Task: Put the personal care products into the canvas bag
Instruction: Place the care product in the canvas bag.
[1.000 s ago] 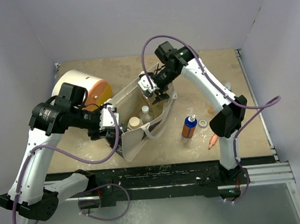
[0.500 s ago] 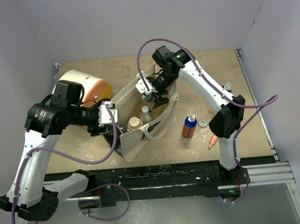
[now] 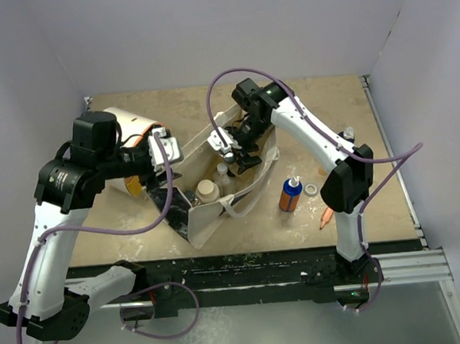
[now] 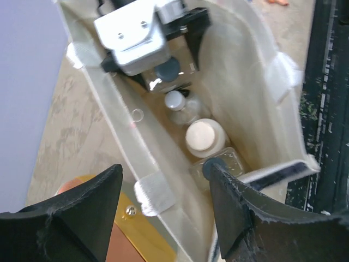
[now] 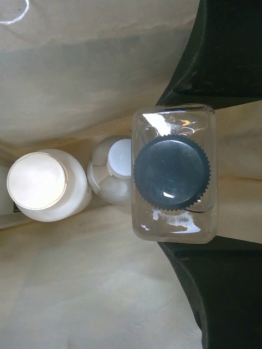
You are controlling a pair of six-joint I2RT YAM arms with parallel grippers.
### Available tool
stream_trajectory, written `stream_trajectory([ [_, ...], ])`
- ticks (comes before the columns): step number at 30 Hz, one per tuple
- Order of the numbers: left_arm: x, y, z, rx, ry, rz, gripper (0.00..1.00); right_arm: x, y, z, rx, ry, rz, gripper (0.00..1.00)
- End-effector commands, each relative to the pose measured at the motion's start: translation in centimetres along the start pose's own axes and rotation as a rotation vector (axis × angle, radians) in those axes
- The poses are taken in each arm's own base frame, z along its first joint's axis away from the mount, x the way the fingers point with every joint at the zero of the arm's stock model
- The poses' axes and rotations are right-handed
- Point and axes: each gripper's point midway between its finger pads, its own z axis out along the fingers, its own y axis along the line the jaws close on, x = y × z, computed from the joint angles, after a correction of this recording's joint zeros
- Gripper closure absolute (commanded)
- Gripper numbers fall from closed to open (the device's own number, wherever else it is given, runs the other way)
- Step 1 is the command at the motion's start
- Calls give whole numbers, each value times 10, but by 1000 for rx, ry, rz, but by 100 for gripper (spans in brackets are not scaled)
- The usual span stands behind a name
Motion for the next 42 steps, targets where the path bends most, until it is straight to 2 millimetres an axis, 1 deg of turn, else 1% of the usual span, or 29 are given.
stream_trajectory([
  [1,2,43,4,-202,13,-131,31,-39,3,-13,38,-94,-83,100],
  [3,10,54,8,-253,34,-189,30,-36,0,-12,38,-87,-80,99],
  [5,19,61,14,-271,59,-236,28,-34,-4,-12,42,-76,-99,98],
  [7,28,58,23,-247,78,-268,28,-28,-8,-11,47,-47,-131,98],
  [9,34,52,31,-207,87,-298,28,-23,-12,-11,53,-23,-151,97],
  [13,44,44,42,-163,96,-320,33,-18,-14,-6,42,-14,-160,96],
  [16,49,43,46,-150,106,-324,41,-15,-13,1,26,-20,-152,95],
  [17,50,42,46,-148,108,-324,45,-13,-12,2,22,-19,-153,94],
  [20,54,42,49,-145,118,-325,60,-6,-12,6,10,-3,-142,92],
  [22,56,41,50,-141,124,-325,69,-2,-12,8,4,8,-139,90],
  [27,61,42,50,-151,136,-321,85,6,-11,15,-14,12,-124,85],
  [34,68,46,50,-182,163,-332,96,20,-9,27,-36,25,-106,80],
  [42,71,46,51,-187,169,-329,96,35,-4,38,-48,49,-83,73],
])
